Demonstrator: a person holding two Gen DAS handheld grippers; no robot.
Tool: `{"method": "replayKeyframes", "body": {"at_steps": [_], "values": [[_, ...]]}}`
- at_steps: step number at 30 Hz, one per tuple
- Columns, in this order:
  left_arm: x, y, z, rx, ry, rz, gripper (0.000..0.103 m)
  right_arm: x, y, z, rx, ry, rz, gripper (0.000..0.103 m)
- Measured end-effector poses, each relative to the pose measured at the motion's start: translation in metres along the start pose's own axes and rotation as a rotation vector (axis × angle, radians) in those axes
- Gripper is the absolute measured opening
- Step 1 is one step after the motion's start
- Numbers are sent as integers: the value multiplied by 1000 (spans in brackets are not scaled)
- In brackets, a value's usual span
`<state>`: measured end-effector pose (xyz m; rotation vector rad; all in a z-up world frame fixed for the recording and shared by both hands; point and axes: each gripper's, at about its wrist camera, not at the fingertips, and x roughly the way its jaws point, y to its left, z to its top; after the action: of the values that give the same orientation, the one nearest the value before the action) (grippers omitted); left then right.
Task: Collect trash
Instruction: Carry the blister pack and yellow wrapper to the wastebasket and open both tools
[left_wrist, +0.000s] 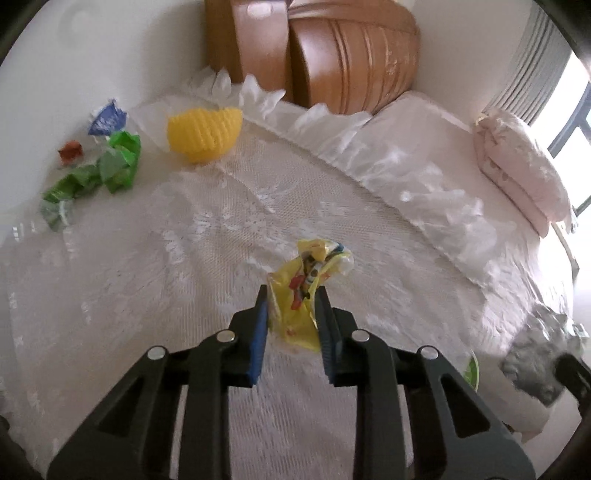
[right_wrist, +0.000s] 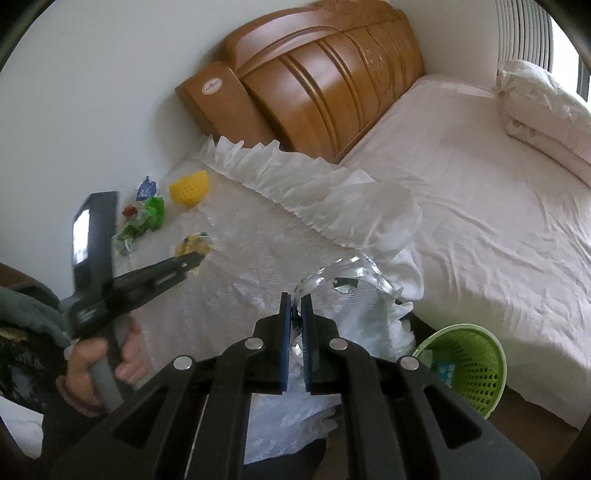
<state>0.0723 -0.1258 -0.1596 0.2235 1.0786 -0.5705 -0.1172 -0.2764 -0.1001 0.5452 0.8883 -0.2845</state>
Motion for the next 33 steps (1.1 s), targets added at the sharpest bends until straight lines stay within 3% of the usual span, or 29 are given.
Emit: {"method": "replayKeyframes", "body": {"at_steps": [7, 14, 21, 30, 32, 33], "values": [[-52, -39, -31, 30, -27, -100, 24, -14, -16, -8, 10, -19, -41, 7], [-86, -119, -67, 163, 1, -267, 24, -38, -64, -26, 57, -42, -122, 6], [-87, -204, -97, 383, 32, -319, 24, -59, -127, -55, 128, -28, -243, 6], [-78, -255, -104, 436, 45, -339, 24, -56, -197, -83, 175, 31, -322, 7], [-79, -259, -107, 438, 40, -322, 24, -48, -206, -87, 180, 48, -324, 18], [-78, -263, -107, 442, 34, -310, 24, -45, -208, -89, 180, 57, -322, 32]]}}
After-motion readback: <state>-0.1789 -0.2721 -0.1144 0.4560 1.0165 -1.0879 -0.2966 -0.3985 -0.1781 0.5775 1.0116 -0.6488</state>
